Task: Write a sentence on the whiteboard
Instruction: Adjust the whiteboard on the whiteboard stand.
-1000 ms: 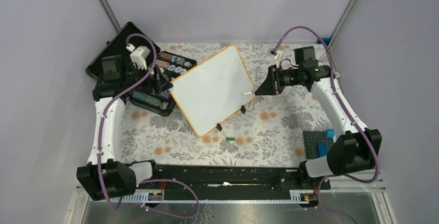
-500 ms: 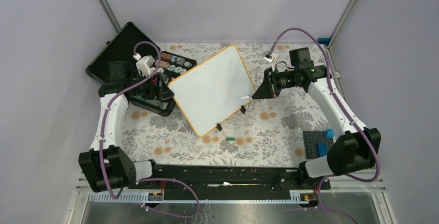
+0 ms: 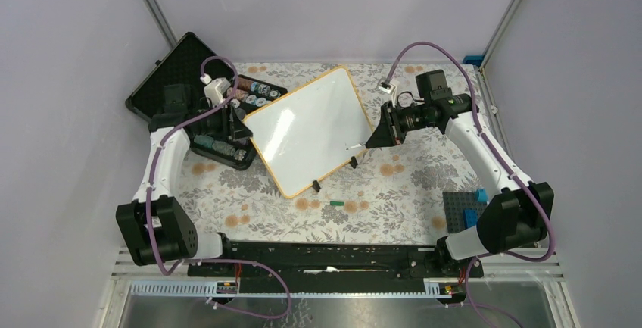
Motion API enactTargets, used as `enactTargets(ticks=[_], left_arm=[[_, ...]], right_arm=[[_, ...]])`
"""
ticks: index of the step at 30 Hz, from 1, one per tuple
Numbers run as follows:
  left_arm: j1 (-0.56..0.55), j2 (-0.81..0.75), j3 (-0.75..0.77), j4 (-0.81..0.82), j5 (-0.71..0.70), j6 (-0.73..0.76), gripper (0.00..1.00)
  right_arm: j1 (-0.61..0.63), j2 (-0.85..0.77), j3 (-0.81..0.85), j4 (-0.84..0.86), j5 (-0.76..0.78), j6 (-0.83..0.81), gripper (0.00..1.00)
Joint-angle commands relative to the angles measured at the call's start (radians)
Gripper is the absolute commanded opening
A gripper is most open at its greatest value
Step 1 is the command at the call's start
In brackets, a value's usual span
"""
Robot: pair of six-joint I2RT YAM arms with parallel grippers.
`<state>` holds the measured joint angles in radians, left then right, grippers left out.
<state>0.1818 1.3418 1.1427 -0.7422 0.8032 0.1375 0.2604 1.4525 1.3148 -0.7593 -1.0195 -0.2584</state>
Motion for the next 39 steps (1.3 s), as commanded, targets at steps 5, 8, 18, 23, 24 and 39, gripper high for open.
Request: enactTargets(ticks=[5, 8, 18, 23, 24, 39], left_arm=[[-0.045, 0.050, 0.107, 0.056, -0.044, 0.067, 0.36], [-0.080, 0.087, 0.139, 0.056, -0.081, 0.081, 0.35], [-0.095, 0.185, 0.238, 0.043, -0.121, 0.124, 0.21], [-0.094, 0.195, 0.288, -0.016, -0.119, 0.169, 0.53], [-0.094, 0.167, 0.273, 0.000, -0.129, 0.171, 0.59], [-0.654, 0.139, 0.508, -0.300, -0.533, 0.687, 0.76]], right_arm=[[0.009, 0.008, 0.048, -0.027, -0.005, -0.033, 0.00], [0.008, 0.011, 0.052, -0.026, -0.008, -0.031, 0.00], [0.018, 0.011, 0.065, -0.038, 0.005, -0.041, 0.00], [0.026, 0.023, 0.089, -0.040, -0.008, -0.033, 0.00], [0.026, 0.023, 0.093, -0.040, -0.008, -0.033, 0.00], [-0.226, 0.009, 0.133, 0.162, -0.093, 0.232, 0.00]])
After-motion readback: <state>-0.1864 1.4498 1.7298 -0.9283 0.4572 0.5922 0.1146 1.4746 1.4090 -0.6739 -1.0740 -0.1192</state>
